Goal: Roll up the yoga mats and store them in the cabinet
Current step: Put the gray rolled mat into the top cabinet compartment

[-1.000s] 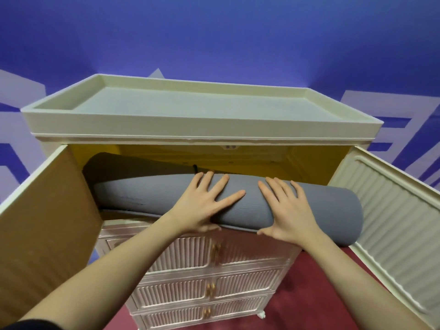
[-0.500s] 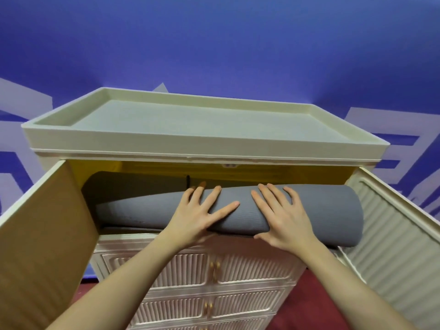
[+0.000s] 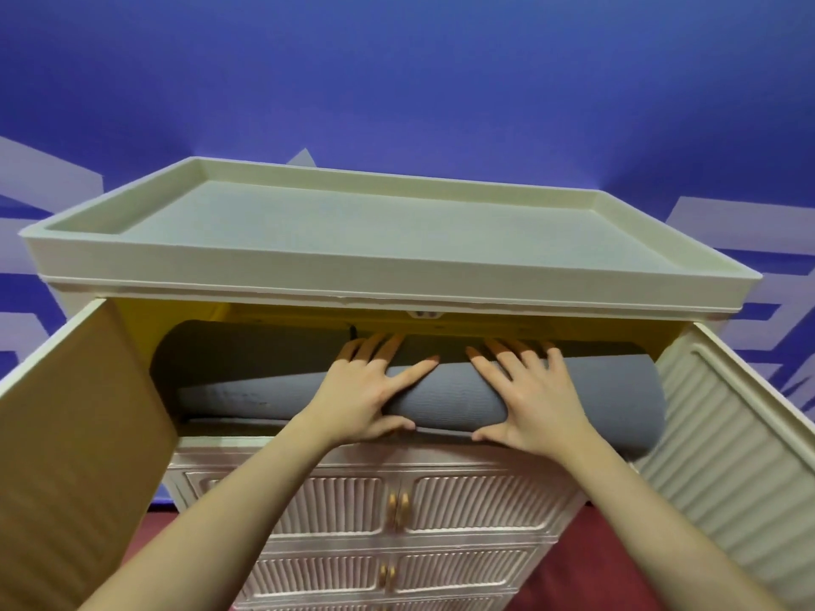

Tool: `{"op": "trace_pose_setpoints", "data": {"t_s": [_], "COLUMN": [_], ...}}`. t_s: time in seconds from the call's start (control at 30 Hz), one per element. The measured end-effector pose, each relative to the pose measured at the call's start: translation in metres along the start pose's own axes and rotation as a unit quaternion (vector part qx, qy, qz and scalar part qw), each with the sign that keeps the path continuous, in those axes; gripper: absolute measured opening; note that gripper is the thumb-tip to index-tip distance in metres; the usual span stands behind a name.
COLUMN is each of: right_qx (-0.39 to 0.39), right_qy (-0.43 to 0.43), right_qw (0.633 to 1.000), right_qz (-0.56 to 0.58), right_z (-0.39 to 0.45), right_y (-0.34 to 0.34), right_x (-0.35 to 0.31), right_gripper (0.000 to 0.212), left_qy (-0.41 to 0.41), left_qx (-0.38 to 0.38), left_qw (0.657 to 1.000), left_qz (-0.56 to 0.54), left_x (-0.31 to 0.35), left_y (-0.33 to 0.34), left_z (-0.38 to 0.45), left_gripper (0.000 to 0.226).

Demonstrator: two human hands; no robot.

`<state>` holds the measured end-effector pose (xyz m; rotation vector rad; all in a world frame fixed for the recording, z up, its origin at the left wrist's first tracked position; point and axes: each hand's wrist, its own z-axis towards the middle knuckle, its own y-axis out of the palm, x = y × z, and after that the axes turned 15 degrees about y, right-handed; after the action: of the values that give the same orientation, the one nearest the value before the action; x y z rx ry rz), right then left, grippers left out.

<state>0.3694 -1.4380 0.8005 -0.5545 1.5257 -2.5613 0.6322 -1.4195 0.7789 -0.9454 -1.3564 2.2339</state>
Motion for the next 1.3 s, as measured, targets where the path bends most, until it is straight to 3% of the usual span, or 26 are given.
{"op": "trace_pose_setpoints", "data": {"t_s": [0.1, 0.3, 0.47, 0.53, 0.77, 1.13, 1.3], "right_qx": [0.012, 0.052, -0.098, -0.112, 0.014, -0.115, -0.089], "right_qy": [0.067, 0.074, 0.145, 0.149, 0.156, 0.188, 0.187], "right_qw": [0.998, 0.995, 0.983, 0.981, 0.984, 0.973, 0.968], "right_qz": [0.004, 0.031, 0.046, 0.047, 0.081, 0.070, 0.144], "right_z": [-0.004, 0.006, 0.014, 0.004, -0.011, -0.019, -0.035], "right_y": [0.005, 0.014, 0.032, 0.050, 0.061, 0.043, 0.008], "right_x": [0.004, 0.003, -0.002, -0.002, -0.010, -0.030, -0.035], "right_gripper": [0.102, 0.098, 0.096, 0.092, 0.083, 0.076, 0.059], "left_qy": [-0.003, -0.044, -0.079, -0.074, -0.083, -0.153, -0.208], "left_qx": [0.000, 0.016, -0.014, -0.027, 0.007, -0.072, -0.009], "left_qw": [1.000, 0.999, 0.997, 0.997, 0.996, 0.983, 0.973], "left_qz": [0.002, 0.020, -0.016, -0.015, 0.005, -0.076, -0.095], "left_x": [-0.003, 0.005, 0.019, 0.025, 0.040, 0.050, 0.067], "left_y": [0.000, 0.004, 0.021, 0.032, 0.034, 0.008, -0.037], "left_z": [0.001, 0.004, 0.018, 0.019, 0.008, 0.010, -0.002], "left_gripper": [0.078, 0.079, 0.096, 0.097, 0.072, 0.066, 0.059]}}
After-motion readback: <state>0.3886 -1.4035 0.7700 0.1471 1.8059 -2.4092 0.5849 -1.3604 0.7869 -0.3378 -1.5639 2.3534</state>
